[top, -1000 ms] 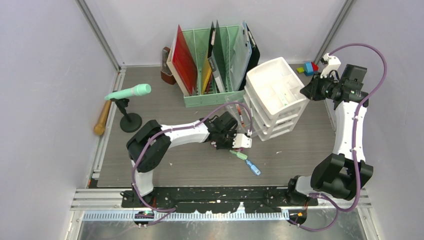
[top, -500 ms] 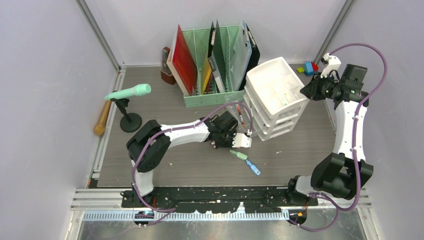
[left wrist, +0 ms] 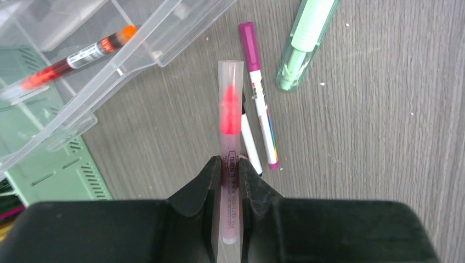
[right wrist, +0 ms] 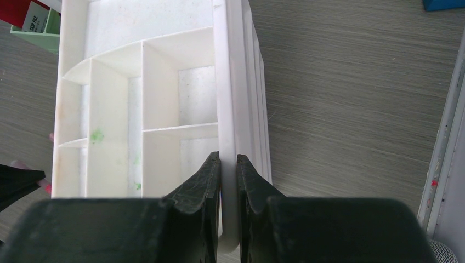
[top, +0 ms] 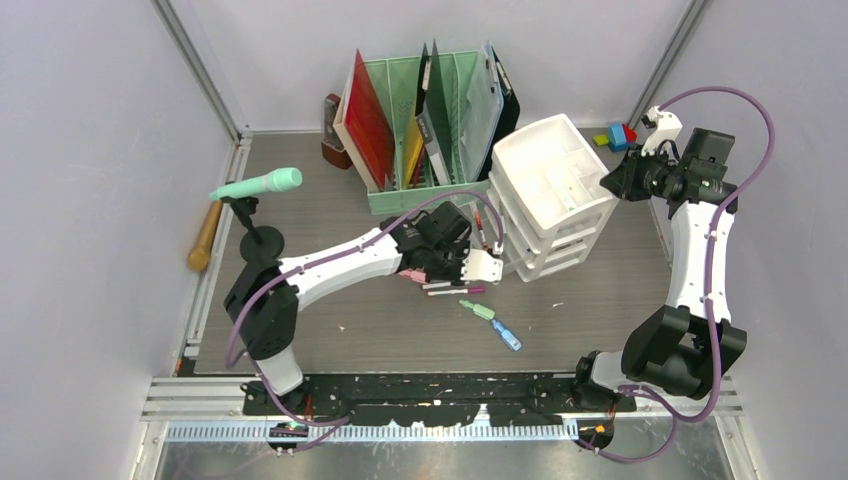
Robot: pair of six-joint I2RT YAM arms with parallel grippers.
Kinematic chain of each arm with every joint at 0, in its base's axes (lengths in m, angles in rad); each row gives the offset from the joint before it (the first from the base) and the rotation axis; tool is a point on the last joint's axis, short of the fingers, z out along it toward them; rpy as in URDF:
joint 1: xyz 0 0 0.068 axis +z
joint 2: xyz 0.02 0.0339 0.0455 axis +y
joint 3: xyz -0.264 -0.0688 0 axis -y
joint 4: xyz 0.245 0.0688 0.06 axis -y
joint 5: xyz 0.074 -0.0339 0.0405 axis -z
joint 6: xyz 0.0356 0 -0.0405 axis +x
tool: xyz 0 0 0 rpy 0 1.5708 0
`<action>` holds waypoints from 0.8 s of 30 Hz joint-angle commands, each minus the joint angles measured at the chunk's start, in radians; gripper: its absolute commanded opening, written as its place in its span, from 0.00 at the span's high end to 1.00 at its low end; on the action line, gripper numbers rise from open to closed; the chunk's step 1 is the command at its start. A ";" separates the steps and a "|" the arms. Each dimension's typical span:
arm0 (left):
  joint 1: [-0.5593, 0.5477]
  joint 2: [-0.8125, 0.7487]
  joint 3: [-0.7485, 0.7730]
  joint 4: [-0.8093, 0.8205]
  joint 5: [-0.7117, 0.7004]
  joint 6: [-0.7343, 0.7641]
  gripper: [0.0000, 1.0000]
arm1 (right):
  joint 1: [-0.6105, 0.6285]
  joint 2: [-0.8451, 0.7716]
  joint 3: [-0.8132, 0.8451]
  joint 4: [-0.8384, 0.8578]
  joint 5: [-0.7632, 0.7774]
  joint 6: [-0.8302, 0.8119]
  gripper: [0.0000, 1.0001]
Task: Organize the desk
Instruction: Place the stationery in the drawer.
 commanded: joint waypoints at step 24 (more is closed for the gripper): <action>0.287 0.280 0.630 -0.089 0.446 -1.145 1.00 | 0.011 0.092 -0.059 -0.117 0.114 0.027 0.99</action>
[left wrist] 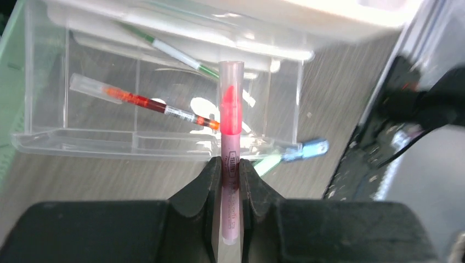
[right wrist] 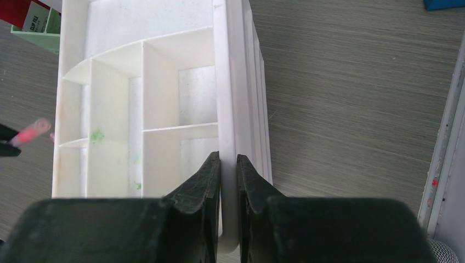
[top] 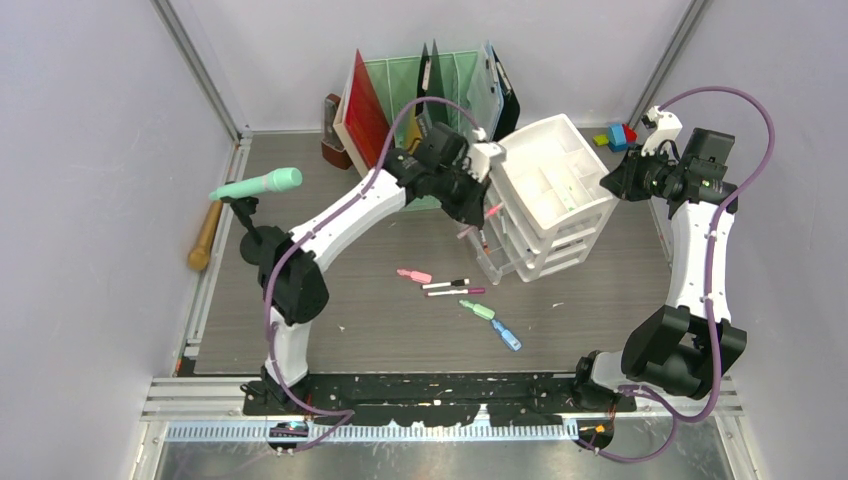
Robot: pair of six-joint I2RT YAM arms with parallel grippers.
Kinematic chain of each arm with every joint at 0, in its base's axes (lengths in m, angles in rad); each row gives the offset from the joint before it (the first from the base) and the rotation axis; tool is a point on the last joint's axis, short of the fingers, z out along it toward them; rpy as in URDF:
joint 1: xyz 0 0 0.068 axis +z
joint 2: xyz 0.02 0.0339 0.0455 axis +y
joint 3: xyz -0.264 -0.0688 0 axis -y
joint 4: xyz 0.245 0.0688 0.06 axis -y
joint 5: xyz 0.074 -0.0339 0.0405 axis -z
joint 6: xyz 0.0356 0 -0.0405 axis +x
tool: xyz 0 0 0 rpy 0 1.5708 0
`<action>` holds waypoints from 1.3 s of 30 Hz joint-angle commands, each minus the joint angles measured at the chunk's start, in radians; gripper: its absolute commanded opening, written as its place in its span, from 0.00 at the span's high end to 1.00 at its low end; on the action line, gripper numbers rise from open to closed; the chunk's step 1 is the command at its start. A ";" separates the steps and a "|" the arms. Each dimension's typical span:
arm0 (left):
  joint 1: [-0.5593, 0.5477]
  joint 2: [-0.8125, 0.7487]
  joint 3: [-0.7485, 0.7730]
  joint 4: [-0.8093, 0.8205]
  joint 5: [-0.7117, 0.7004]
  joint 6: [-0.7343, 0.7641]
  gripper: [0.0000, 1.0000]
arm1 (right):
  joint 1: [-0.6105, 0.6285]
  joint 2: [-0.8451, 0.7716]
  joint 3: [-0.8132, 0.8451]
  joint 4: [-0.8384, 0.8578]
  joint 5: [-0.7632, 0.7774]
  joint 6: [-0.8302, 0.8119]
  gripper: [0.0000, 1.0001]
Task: Organize the desk
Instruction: Place the stationery in the drawer.
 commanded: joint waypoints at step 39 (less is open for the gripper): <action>0.176 -0.030 -0.150 0.263 0.190 -0.528 0.52 | 0.011 0.101 -0.064 -0.109 0.115 0.026 0.99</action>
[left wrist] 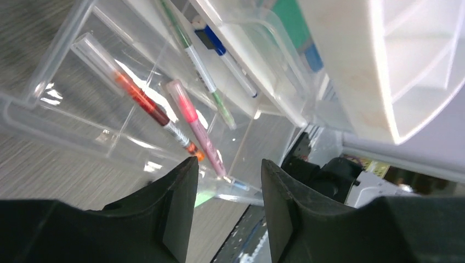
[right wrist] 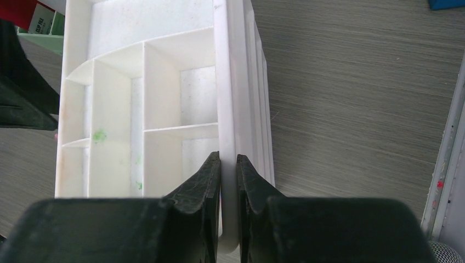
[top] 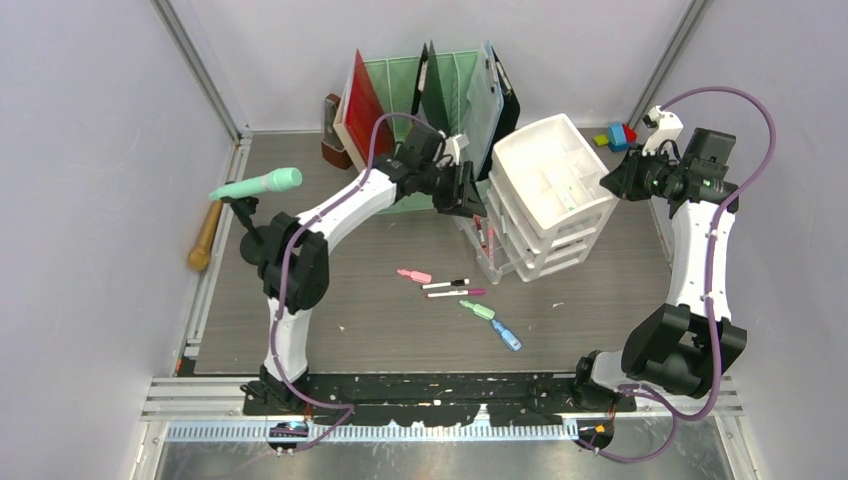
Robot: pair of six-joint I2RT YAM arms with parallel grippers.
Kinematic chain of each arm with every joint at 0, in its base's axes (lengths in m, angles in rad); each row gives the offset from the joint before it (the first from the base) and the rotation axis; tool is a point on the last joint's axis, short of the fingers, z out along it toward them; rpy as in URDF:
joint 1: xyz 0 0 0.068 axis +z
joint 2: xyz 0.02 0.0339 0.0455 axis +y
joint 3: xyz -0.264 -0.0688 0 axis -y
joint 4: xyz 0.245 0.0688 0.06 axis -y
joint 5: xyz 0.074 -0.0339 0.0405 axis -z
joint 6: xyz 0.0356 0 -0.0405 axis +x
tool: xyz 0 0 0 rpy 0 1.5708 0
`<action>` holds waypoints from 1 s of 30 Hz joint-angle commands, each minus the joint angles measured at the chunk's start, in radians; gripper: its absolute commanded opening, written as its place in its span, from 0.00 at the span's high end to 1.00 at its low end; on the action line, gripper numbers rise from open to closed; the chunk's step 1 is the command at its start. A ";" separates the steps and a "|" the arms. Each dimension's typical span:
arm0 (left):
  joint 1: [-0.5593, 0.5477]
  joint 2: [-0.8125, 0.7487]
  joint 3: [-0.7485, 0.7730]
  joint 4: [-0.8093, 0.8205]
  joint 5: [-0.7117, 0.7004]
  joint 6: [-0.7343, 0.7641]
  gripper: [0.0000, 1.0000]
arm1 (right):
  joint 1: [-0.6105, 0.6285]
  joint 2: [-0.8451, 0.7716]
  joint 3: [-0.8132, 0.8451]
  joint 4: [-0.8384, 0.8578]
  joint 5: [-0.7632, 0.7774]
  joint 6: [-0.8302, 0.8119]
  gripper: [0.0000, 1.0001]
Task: Organize the desk
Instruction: Place the stationery in the drawer, then pick up the stationery from the center of the board.
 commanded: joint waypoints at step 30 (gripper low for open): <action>-0.187 -0.221 -0.521 0.086 -0.402 1.003 0.45 | 0.019 0.109 -0.066 -0.113 0.131 0.017 0.99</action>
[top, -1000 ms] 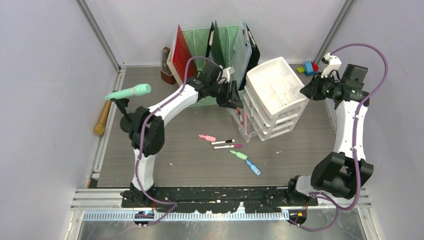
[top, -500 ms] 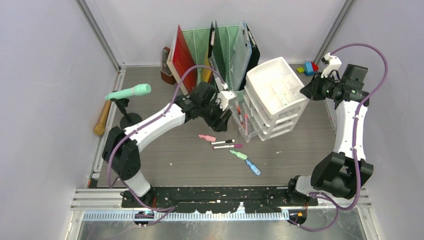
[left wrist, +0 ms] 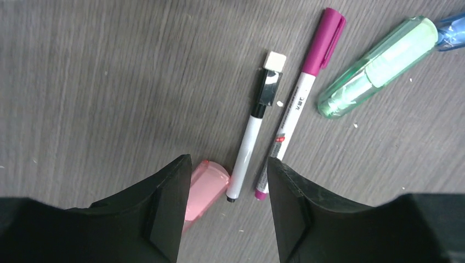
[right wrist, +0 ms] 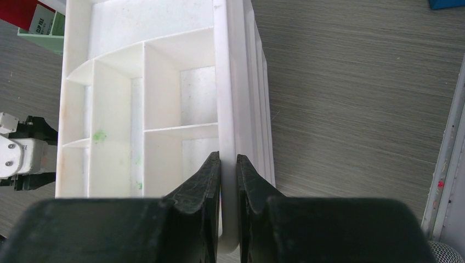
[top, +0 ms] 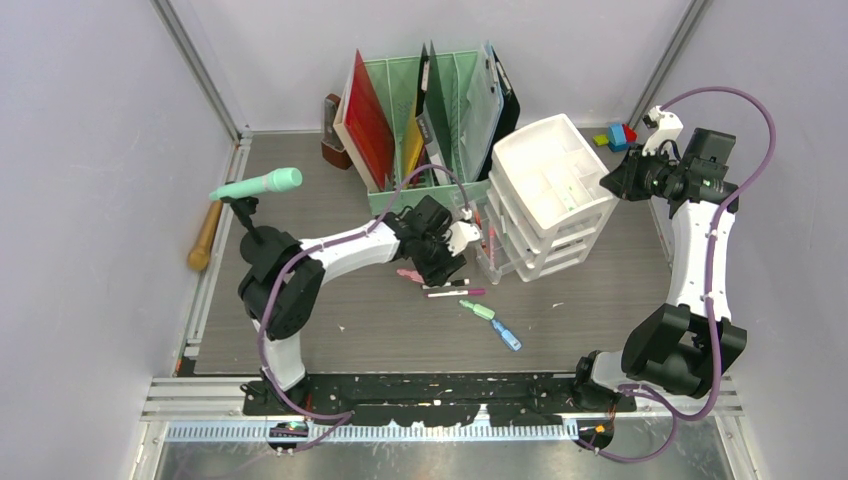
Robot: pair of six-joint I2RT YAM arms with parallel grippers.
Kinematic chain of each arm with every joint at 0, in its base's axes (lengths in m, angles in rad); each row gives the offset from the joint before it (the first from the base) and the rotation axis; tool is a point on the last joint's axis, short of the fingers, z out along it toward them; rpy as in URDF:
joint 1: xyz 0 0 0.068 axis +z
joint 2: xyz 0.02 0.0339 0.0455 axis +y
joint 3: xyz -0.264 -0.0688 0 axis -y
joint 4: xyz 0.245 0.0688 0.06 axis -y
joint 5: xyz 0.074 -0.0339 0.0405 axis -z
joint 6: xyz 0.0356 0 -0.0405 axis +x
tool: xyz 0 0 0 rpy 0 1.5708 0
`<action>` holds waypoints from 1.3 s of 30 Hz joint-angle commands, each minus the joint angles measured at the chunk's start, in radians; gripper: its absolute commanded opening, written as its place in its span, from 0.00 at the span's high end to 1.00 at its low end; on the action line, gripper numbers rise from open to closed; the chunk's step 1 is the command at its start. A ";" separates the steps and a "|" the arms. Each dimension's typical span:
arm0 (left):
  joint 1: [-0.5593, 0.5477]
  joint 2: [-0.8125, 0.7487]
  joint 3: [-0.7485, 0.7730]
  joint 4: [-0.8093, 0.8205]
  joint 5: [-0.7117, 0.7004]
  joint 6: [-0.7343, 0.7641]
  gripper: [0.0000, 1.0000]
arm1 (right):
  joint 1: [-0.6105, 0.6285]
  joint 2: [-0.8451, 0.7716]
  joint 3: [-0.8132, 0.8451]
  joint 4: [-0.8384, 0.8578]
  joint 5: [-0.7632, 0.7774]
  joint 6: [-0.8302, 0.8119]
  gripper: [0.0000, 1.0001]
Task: Organize the desk
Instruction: Pick up the stationery from the center of the board.
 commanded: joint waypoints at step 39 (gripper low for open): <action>-0.139 0.018 -0.008 0.080 -0.205 0.139 0.88 | 0.017 0.116 -0.064 -0.119 0.130 0.013 0.99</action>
